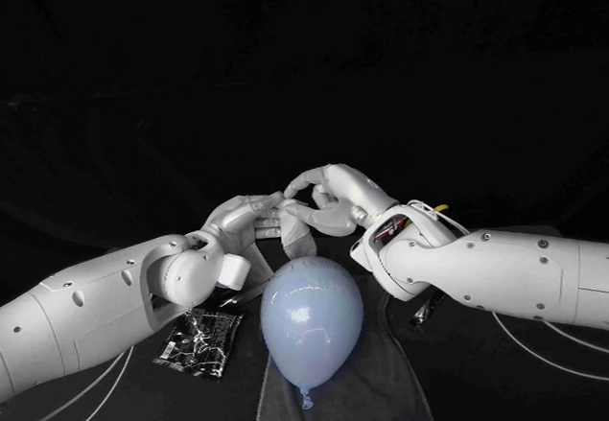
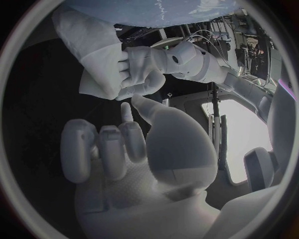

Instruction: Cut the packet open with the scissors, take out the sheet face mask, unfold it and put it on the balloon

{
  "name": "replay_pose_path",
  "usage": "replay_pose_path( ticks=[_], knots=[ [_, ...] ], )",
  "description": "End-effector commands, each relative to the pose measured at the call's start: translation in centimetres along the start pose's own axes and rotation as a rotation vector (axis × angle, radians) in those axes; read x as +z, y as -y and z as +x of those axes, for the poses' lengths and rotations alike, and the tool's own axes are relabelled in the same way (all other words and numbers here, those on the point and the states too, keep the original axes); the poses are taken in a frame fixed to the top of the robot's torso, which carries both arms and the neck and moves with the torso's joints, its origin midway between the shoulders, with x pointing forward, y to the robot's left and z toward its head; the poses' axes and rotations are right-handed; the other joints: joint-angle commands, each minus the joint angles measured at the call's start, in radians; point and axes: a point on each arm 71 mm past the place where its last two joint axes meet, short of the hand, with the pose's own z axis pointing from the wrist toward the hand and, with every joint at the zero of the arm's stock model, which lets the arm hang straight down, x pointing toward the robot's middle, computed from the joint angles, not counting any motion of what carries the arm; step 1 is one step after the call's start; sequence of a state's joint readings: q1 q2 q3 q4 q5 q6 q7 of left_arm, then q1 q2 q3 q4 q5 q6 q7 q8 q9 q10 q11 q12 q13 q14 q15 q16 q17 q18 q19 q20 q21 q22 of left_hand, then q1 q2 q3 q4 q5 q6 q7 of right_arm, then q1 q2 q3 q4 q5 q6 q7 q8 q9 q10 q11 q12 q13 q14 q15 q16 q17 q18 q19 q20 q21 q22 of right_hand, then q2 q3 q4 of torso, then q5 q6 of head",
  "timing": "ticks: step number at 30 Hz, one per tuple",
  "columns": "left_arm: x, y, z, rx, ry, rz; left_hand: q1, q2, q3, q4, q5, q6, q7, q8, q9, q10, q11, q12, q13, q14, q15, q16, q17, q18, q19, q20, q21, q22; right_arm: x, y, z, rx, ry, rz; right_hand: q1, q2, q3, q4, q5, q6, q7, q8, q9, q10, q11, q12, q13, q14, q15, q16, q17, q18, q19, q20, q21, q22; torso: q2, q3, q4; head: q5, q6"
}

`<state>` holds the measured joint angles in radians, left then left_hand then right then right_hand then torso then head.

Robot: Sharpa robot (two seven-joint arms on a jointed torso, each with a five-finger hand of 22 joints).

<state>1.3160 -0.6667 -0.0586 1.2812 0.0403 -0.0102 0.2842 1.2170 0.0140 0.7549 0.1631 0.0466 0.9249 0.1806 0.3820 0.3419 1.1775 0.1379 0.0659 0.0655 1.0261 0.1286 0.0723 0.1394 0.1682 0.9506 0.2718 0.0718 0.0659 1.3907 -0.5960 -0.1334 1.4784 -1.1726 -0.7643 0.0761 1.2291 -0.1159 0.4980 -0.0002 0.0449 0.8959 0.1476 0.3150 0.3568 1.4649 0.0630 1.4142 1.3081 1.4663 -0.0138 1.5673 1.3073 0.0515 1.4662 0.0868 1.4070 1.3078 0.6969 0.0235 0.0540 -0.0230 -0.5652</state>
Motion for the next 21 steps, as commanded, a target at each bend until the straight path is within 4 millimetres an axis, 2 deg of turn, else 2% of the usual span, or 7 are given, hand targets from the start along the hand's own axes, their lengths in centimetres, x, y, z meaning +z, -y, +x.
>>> replay_pose_path(
  ticks=[1, 11, 21],
  knots=[
    [0.11, 0.2, 0.29, -0.012, -0.012, 0.016, -0.001, 0.006, 0.002, 0.002, 0.004, 0.0, 0.005, 0.0, -0.001, 0.003, 0.005, -0.004, -0.001, 0.006, 0.0, 0.006, 0.001, 0.018, 0.01, 0.0, 0.006, 0.001, 0.26, 0.25, 0.02, -0.045, 0.013, 0.03, -0.015, -0.001, -0.007, 0.004, 0.003, 0.008, 0.0, -0.006, -0.002, -0.002, 0.0, -0.004, 0.138, 0.104, 0.007, 0.003, 0.264, -0.016, 0.041, 0.007, -0.007, 0.215, 0.0, -0.001, 0.0003, 0.0, -0.002],
    [0.12, 0.19, 0.42, -0.014, -0.019, 0.016, 0.004, 0.004, 0.008, -0.003, 0.004, -0.001, 0.003, -0.001, -0.001, 0.001, 0.003, -0.004, -0.001, 0.004, 0.0, 0.004, 0.001, 0.018, 0.011, -0.001, 0.006, 0.001, 0.76, 0.47, 0.11, -0.061, 0.059, 0.078, -0.023, -0.003, -0.015, 0.014, 0.003, 0.012, -0.002, -0.011, -0.006, -0.005, -0.001, -0.008, 0.135, 0.104, 0.005, 0.003, 0.264, -0.015, 0.039, 0.007, -0.012, 0.214, 0.0, 0.0, -0.0005, 0.002, -0.002],
    [0.14, 0.19, 0.44, -0.013, -0.019, 0.015, 0.007, 0.002, 0.011, -0.007, 0.004, -0.001, 0.002, 0.0, -0.001, 0.001, 0.003, -0.003, -0.001, 0.002, 0.0, 0.003, 0.0, 0.018, 0.011, -0.001, 0.006, 0.001, 0.87, 0.96, 0.33, -0.06, 0.033, 0.124, -0.032, 0.002, -0.022, 0.029, 0.004, 0.022, -0.004, -0.014, -0.008, -0.012, -0.002, -0.018, 0.128, 0.104, 0.004, 0.003, 0.264, -0.013, 0.036, 0.007, -0.021, 0.211, -0.001, 0.0002, -0.0006, 0.003, -0.002]
  ],
)
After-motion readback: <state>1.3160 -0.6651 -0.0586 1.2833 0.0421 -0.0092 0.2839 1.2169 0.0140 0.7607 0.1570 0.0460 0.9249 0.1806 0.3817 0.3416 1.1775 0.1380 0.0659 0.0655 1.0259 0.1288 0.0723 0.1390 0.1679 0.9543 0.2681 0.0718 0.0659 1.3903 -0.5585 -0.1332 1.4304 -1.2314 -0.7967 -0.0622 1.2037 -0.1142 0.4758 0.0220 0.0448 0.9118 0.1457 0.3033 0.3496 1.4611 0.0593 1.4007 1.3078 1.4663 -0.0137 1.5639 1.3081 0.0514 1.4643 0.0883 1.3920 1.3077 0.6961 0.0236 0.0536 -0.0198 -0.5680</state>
